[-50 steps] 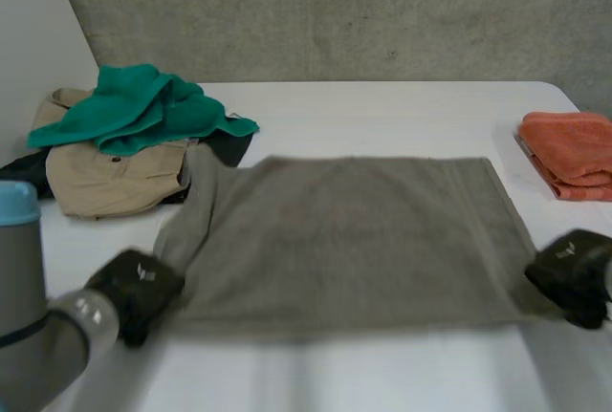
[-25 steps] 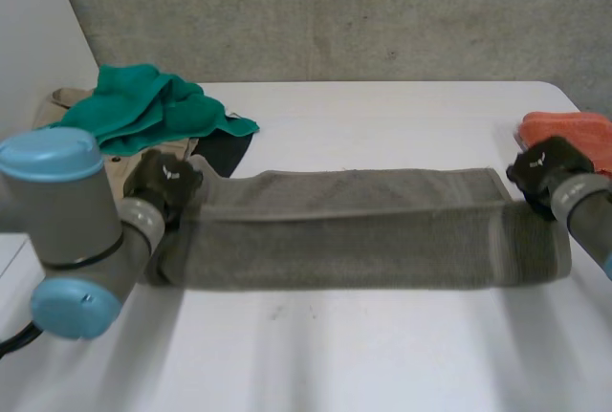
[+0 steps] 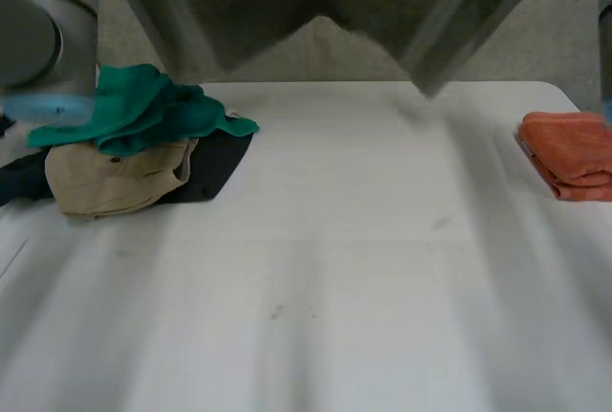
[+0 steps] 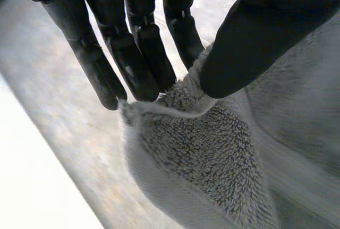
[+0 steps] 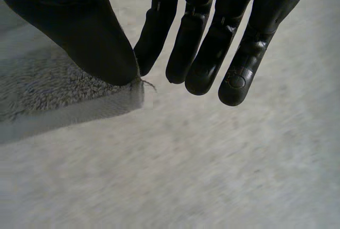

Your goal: Fold the laundry.

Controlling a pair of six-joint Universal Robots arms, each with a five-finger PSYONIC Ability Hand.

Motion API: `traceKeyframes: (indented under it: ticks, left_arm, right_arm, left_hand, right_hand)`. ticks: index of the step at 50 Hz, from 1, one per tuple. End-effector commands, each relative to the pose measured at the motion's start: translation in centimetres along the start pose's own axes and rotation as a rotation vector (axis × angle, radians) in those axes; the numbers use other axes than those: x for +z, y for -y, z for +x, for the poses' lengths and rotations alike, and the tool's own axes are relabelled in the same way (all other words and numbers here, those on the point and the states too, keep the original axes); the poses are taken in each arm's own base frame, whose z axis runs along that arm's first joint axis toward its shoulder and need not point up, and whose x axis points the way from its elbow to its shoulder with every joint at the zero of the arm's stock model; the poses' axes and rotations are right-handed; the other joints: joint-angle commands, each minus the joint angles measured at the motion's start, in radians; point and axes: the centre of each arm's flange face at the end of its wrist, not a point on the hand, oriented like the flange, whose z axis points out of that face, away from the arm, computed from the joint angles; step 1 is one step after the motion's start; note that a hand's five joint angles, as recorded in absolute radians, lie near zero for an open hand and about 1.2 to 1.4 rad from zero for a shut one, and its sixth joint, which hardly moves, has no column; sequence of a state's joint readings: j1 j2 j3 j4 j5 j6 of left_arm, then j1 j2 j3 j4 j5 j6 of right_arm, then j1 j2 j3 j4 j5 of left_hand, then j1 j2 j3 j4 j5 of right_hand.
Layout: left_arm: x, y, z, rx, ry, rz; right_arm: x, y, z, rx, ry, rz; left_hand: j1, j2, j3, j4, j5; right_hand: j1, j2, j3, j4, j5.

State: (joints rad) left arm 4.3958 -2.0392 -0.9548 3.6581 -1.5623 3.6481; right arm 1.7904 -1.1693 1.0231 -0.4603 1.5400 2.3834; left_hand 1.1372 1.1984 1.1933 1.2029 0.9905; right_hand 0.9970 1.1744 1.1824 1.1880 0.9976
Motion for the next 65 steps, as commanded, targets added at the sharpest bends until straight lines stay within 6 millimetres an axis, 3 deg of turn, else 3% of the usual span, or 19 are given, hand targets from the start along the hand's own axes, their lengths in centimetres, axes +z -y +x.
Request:
traceKeyframes:
  ticks: [1,3,6,9,13,16,22,25,27,30,34,36,44,45,46,50,56,59,65]
  left_arm:
    - [-6.6,-5.7,4.2,-0.011,-0.184,-0.227]
    - [-9.3,-7.6,5.3,-0.014,-0.235,-0.316]
    - [-11.9,-9.0,6.2,-0.017,-0.280,-0.393]
    - [-15.4,-10.4,7.1,-0.017,-0.342,-0.493]
    - [-19.5,-10.7,8.1,-0.023,-0.432,-0.585]
    - [-22.4,-9.9,8.2,0.002,-0.507,-0.642]
    - [-26.4,-6.0,5.7,0.135,-0.672,-0.776]
    - [-29.4,-4.0,4.1,0.181,-0.810,-0.935]
    - [-31.8,-2.5,3.2,0.182,-0.917,-1.069]
    - [-33.2,-1.4,2.6,0.169,-0.988,-1.148]
    - [-32.4,-1.6,2.8,0.174,-0.954,-1.107]
    - [-31.0,-2.2,3.1,0.185,-0.895,-1.037]
    - [-28.6,-3.9,3.9,0.227,-0.777,-0.947]
    - [-28.4,-3.9,3.9,0.228,-0.769,-0.940]
    - [-28.1,-3.7,4.0,0.224,-0.760,-0.929]
    - [-26.6,-3.0,4.1,0.177,-0.712,-0.888]
    - [-23.3,-1.8,4.0,0.070,-0.610,-0.824]
    - [-20.4,-0.7,3.7,-0.022,-0.528,-0.761]
    - [-17.3,0.7,3.4,-0.110,-0.450,-0.685]
  right_arm:
    - [-3.8,-4.0,-3.8,-0.002,0.148,-0.152]
    - [-5.5,-5.7,-5.4,0.002,0.206,-0.216]
    - [-8.4,-7.7,-7.2,0.005,0.295,-0.307]
    - [-10.6,-8.7,-8.3,0.013,0.372,-0.364]
    - [-15.4,-9.4,-9.8,0.030,0.562,-0.491]
    - [-17.6,-9.8,-9.8,0.028,0.660,-0.589]
    - [-22.2,-8.6,-4.0,-0.080,0.881,-0.862]
    - [-24.6,-7.8,-1.7,-0.149,0.995,-0.942]
    - [-25.4,-7.4,-1.0,-0.184,1.020,-0.943]
    - [-26.1,-7.1,-0.4,-0.229,1.041,-0.916]
    - [-26.0,-7.4,-0.5,-0.229,1.024,-0.905]
    - [-25.6,-7.6,-0.6,-0.226,0.995,-0.883]
    - [-22.0,-8.8,-1.5,-0.118,0.804,-0.746]
    - [-21.2,-9.1,-1.5,-0.081,0.747,-0.727]
    - [-20.8,-9.2,-1.4,-0.060,0.717,-0.718]
    - [-19.5,-9.4,-1.3,0.080,0.594,-0.694]
    - [-19.9,-8.5,-2.3,0.327,0.557,-0.726]
    - [-21.0,-6.5,-4.2,0.525,0.578,-0.745]
    - [-22.5,-3.5,-6.6,0.770,0.613,-0.772]
  left_hand:
    - [0.259,0.198,0.203,0.193,0.231]
    - [0.259,0.198,0.203,0.193,0.231]
    - [0.259,0.198,0.203,0.193,0.231]
    - [0.259,0.198,0.203,0.193,0.231]
    - [0.259,0.198,0.203,0.193,0.231]
    - [0.259,0.198,0.203,0.193,0.231]
    - [0.259,0.198,0.203,0.193,0.231]
    - [0.259,0.198,0.203,0.193,0.231]
    - [0.259,0.198,0.203,0.193,0.231]
    - [0.259,0.198,0.203,0.193,0.231]
    - [0.259,0.198,0.203,0.193,0.231]
    - [0.259,0.198,0.203,0.193,0.231]
    - [0.259,0.198,0.203,0.193,0.231]
    - [0.259,0.198,0.203,0.193,0.231]
    - [0.259,0.198,0.203,0.193,0.231]
    - [0.259,0.198,0.203,0.193,0.231]
    - [0.259,0.198,0.203,0.193,0.231]
    - [0.259,0.198,0.203,0.193,0.231]
    - [0.259,0.198,0.203,0.193,0.231]
  right_hand:
    - [0.399,0.222,0.214,0.208,0.224]
    - [0.399,0.222,0.214,0.208,0.224]
    - [0.399,0.222,0.214,0.208,0.224]
    - [0.399,0.222,0.214,0.208,0.224]
    - [0.399,0.222,0.214,0.208,0.224]
    - [0.399,0.222,0.214,0.208,0.224]
    - [0.399,0.222,0.214,0.208,0.224]
    - [0.399,0.222,0.214,0.208,0.224]
    - [0.399,0.222,0.214,0.208,0.224]
    - [0.399,0.222,0.214,0.208,0.224]
    - [0.399,0.222,0.214,0.208,0.224]
    - [0.399,0.222,0.214,0.208,0.224]
    - [0.363,0.185,0.177,0.172,0.187]
    - [-0.176,-0.353,-0.361,-0.367,-0.351]
    - [-0.396,-0.573,-0.581,-0.587,-0.571]
    - [-0.636,-0.813,-0.821,-0.827,-0.811]
    - [-0.750,-0.928,-0.936,-0.941,-0.926]
    - [-0.762,-0.940,-0.948,-0.953,-0.937]
    - [-0.822,-1.000,-1.008,-1.013,-0.998]
